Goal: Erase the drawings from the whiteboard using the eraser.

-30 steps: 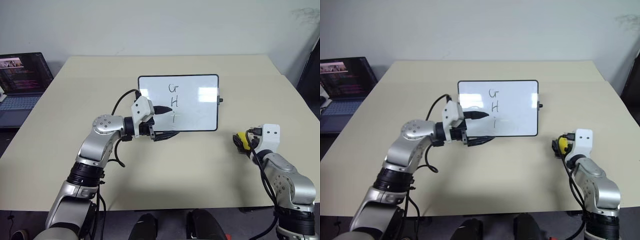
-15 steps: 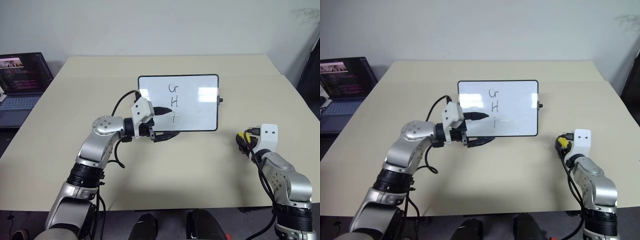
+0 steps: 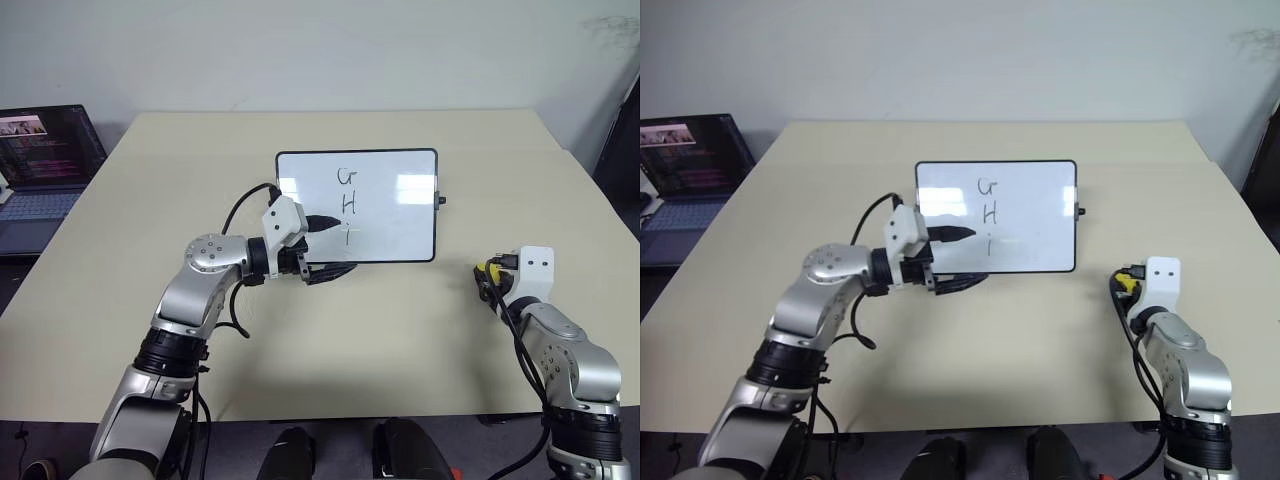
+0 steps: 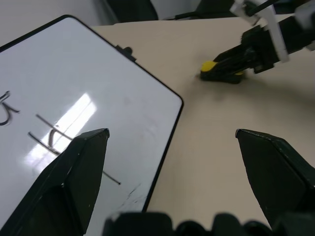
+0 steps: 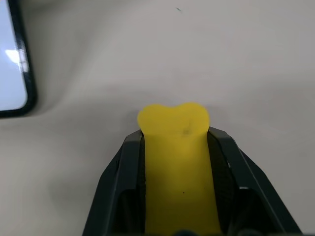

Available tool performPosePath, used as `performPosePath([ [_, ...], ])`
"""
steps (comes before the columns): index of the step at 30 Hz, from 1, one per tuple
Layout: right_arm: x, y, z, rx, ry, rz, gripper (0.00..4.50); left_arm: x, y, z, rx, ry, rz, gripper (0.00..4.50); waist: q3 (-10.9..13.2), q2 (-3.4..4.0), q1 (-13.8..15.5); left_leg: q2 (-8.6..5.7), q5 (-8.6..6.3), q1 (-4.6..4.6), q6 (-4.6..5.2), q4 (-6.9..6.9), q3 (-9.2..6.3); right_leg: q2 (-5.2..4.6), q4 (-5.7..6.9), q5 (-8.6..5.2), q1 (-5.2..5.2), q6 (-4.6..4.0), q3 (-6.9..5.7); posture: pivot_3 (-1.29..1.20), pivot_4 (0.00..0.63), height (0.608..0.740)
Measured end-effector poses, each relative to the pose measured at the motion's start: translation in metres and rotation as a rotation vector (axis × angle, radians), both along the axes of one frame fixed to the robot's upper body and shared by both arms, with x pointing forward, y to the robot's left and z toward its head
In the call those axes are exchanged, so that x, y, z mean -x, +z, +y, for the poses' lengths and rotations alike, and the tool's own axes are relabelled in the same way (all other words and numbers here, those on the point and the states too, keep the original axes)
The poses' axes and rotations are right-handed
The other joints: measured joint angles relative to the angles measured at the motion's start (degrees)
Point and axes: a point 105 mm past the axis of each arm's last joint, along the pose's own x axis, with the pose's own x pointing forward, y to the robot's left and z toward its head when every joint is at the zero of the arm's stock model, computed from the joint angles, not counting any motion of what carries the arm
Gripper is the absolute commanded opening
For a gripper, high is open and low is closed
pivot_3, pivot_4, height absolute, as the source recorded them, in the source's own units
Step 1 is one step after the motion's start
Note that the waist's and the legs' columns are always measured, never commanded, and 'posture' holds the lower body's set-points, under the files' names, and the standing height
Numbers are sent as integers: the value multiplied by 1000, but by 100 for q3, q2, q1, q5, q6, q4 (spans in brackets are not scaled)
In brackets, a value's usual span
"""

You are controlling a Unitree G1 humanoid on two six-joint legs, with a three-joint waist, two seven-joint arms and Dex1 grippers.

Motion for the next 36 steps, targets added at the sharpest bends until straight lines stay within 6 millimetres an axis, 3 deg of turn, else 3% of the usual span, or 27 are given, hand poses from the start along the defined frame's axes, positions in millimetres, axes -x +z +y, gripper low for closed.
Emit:
performPosePath([
  [8, 0, 28, 31, 89, 181, -168, 1327, -14, 13, 18, 77, 240, -37, 4500, 0, 0, -10, 11, 0, 1, 0, 2, 3, -1, 1, -3, 0, 7, 3, 0, 150, 740],
  [15, -32, 79, 60, 198, 309, -422, 1327, -16, 20, 51, 144, 493, -28, 4500, 0, -1, -40, 11, 1, 10, -2, 1, 20, 8, 3, -1, -1, 6, 16, 0, 150, 740],
  [22, -49, 90, 125, 240, 554, -526, 1327, -13, 18, 71, 142, 618, 3, 4500, 1, -2, -15, 20, 2, 8, -4, 1, 36, 9, 5, 13, -11, -14, 31, 0, 150, 740],
  [28, -58, 103, 170, 305, 696, -616, 1327, -15, 25, 70, 152, 613, 0, 4500, 3, -6, -7, 22, 9, -8, -17, 1, 74, 10, 17, 21, -51, -8, 80, 0, 150, 740],
  [33, -66, 116, 191, 329, 748, -673, 1327, -24, 45, 55, 229, 564, -11, 4500, 3, -9, 1, 22, 9, -9, -17, 2, 80, 10, 16, 26, -53, -7, 95, 0, 150, 740],
  [36, -67, 121, 195, 352, 761, -699, 1327, -30, 46, 53, 249, 557, 10, 4500, 3, -10, -5, 22, 9, -8, -17, 2, 84, 10, 15, 29, -55, -7, 101, 0, 150, 740],
])
